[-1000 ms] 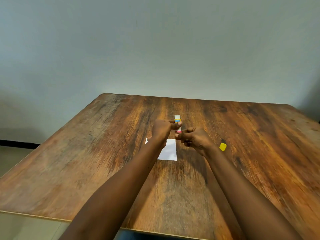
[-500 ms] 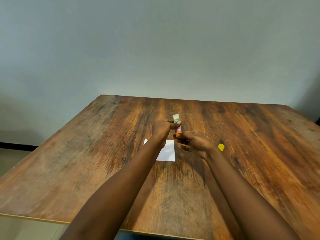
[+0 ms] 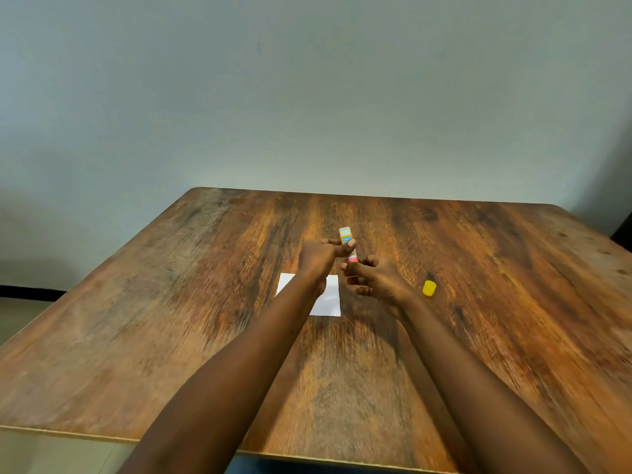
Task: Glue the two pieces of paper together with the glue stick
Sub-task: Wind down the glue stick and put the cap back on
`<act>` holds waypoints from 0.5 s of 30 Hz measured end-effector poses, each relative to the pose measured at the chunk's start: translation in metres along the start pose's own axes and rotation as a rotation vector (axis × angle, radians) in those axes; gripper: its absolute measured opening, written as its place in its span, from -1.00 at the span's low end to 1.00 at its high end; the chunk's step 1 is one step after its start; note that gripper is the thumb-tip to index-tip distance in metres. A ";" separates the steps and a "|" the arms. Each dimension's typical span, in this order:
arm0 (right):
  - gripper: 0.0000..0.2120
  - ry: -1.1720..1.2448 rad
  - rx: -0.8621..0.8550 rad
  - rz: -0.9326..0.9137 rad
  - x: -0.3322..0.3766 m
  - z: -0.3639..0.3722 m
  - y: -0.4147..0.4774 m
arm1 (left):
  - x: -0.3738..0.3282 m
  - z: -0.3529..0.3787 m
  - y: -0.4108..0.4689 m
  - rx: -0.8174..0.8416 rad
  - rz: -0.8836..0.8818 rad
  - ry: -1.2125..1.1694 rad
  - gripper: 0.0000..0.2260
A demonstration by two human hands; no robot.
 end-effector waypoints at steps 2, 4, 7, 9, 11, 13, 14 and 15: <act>-0.85 -0.005 0.081 0.036 -0.001 -0.003 0.000 | -0.001 -0.001 0.000 0.002 0.000 0.009 -0.75; -0.83 -0.006 0.085 0.044 -0.001 -0.007 0.001 | -0.002 -0.001 0.001 -0.004 0.009 0.030 -0.74; -0.91 -0.024 0.003 0.034 -0.001 -0.007 0.002 | 0.001 -0.001 0.002 -0.022 0.028 0.055 -0.72; -0.96 -0.084 -0.094 0.023 -0.001 -0.006 0.004 | 0.005 0.002 0.001 -0.042 0.057 0.090 -0.72; -0.84 -0.172 -0.208 0.013 -0.003 -0.004 0.006 | 0.009 0.007 -0.002 -0.049 0.095 0.142 -0.72; -0.78 -0.243 -0.321 -0.006 -0.006 -0.001 0.007 | 0.013 0.013 -0.004 -0.043 0.102 0.140 -0.73; -0.76 -0.265 -0.357 -0.023 -0.008 0.000 0.007 | 0.014 0.015 -0.005 -0.043 0.095 0.125 -0.74; -0.74 -0.276 -0.370 -0.044 -0.009 0.000 0.007 | 0.015 0.016 -0.005 -0.040 0.090 0.111 -0.75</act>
Point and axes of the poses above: each hand's wrist, its own y-axis towards the middle knuckle, its own z-axis out of the palm, x = y × z, the point moved 1 cm from there along y, towards the middle knuckle, and after that the axes turned 8 degrees about -x, right-handed, at the moved point
